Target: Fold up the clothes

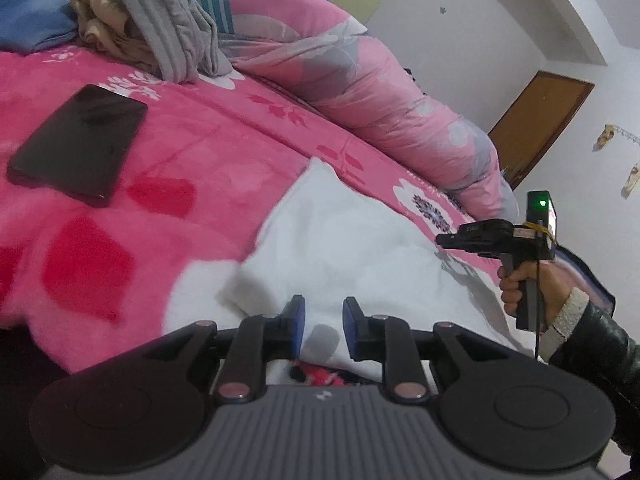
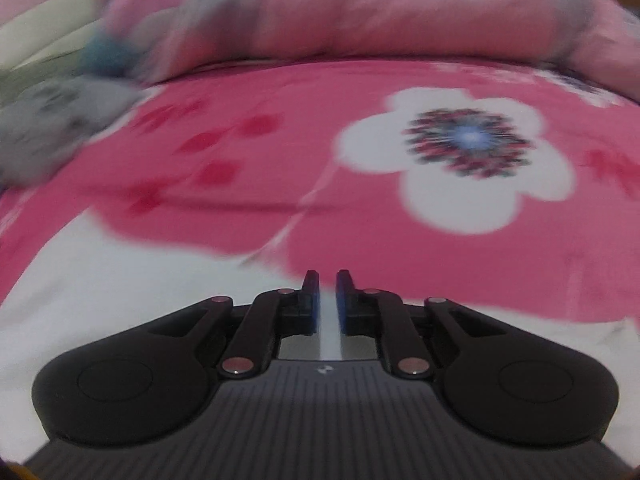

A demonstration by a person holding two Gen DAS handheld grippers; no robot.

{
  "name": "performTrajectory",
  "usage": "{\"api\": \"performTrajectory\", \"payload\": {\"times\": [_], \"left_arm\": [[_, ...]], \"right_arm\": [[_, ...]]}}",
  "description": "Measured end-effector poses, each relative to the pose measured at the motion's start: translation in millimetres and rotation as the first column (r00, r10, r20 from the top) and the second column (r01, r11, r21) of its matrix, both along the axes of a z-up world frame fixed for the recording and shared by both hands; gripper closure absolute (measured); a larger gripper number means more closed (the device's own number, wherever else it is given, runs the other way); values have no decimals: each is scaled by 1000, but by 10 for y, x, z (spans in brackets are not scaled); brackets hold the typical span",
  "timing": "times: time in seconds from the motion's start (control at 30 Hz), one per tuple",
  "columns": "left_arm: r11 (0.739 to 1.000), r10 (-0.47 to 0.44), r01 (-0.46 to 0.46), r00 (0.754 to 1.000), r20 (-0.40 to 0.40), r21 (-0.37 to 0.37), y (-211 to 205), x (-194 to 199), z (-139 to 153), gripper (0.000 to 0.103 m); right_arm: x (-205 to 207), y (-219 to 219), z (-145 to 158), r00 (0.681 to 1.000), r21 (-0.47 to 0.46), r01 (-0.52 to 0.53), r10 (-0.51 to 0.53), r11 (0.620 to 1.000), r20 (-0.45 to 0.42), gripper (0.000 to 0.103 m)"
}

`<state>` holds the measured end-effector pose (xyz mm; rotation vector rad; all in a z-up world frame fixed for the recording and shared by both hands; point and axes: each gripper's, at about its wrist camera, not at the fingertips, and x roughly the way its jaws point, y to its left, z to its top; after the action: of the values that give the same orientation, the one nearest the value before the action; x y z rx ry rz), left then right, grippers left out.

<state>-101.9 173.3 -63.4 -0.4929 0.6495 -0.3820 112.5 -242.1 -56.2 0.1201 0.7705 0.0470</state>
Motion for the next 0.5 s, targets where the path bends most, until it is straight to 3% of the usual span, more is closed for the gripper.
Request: {"api": "performTrajectory", "payload": {"times": [0.1,0.2,0.27,0.33,0.43,0.5], "left_arm": [[999,42,-41,999,34,-23,163,-52,26,66],[995,90,-87,995,52,-47,330,-78,44,61],[992,117,-115,992,42,-46,404,-69,52,58],[990,132,-131,991,29,-57,468,-54,58,58],[986,150,-148,989,10,-79,536,-14,91,58],[983,161,-160,987,3,-94,570,11,120,55]], "right_arm": [[-124,52,180,999,48,-16,15,999,34,92],[-439,358,376,984,75,-163,156,984,85,92],[-672,632,465,953,68,-290,281,955,115,91],[-927,960,512,895,27,-431,424,902,136,91],[-1279,1454,475,783,-61,-603,605,795,144,86],[-1511,1784,443,691,-122,-700,710,704,138,74]]}}
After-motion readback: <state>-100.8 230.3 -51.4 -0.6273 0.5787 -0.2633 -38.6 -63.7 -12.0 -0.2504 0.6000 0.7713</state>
